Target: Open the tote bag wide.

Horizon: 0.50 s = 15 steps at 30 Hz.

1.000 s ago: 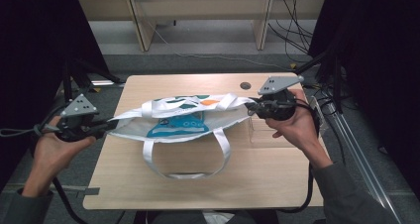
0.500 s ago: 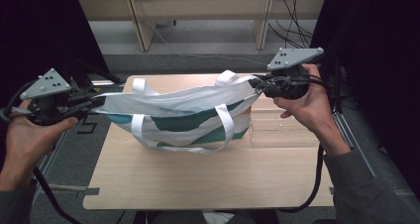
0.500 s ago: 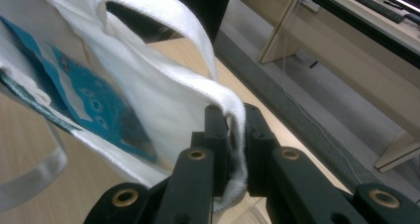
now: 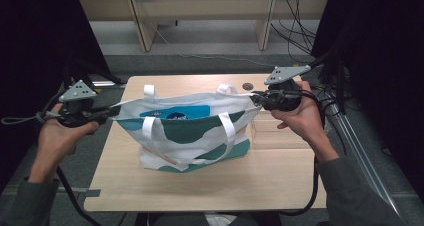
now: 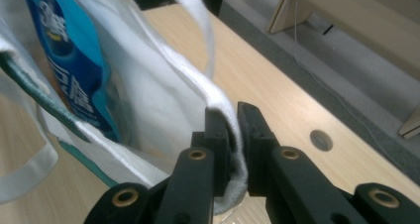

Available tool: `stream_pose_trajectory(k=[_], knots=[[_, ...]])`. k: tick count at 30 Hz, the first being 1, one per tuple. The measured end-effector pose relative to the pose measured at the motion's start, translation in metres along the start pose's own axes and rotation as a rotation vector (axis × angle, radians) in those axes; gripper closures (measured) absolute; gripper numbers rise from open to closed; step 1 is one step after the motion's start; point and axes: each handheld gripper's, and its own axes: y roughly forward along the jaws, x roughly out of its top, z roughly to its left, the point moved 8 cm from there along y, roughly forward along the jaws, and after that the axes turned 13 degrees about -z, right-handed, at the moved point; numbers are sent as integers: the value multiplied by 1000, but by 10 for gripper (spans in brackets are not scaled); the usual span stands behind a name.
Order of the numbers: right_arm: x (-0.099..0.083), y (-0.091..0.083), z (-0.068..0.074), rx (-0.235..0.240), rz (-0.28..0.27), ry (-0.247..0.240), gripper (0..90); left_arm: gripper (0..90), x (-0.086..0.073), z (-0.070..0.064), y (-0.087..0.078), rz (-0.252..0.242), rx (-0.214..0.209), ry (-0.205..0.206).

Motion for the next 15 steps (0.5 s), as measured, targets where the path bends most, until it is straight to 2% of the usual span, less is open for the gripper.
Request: stream_pose_trajectory(k=[1,3,7,8,9,10,12,15], knots=[[-5,5,0,0,11,6,842,862,-5,0,6,0,2,-20],[-14,11,2,7,34,27,841,862,-16,1,13,31,1,-24],[-26,21,4,1,43,46,841,859,-37,5,28,50,-7,-63],[-31,24,5,3,60,56,841,859,-41,4,31,59,-9,-72],[-33,27,5,9,56,38,841,858,-48,6,33,100,-23,-50],[-38,29,8,10,85,53,840,858,-55,6,37,119,-25,-56],[-49,37,13,10,107,46,840,858,-69,7,44,158,-33,-64],[-70,45,19,21,147,60,840,857,-90,4,57,184,-59,-107]])
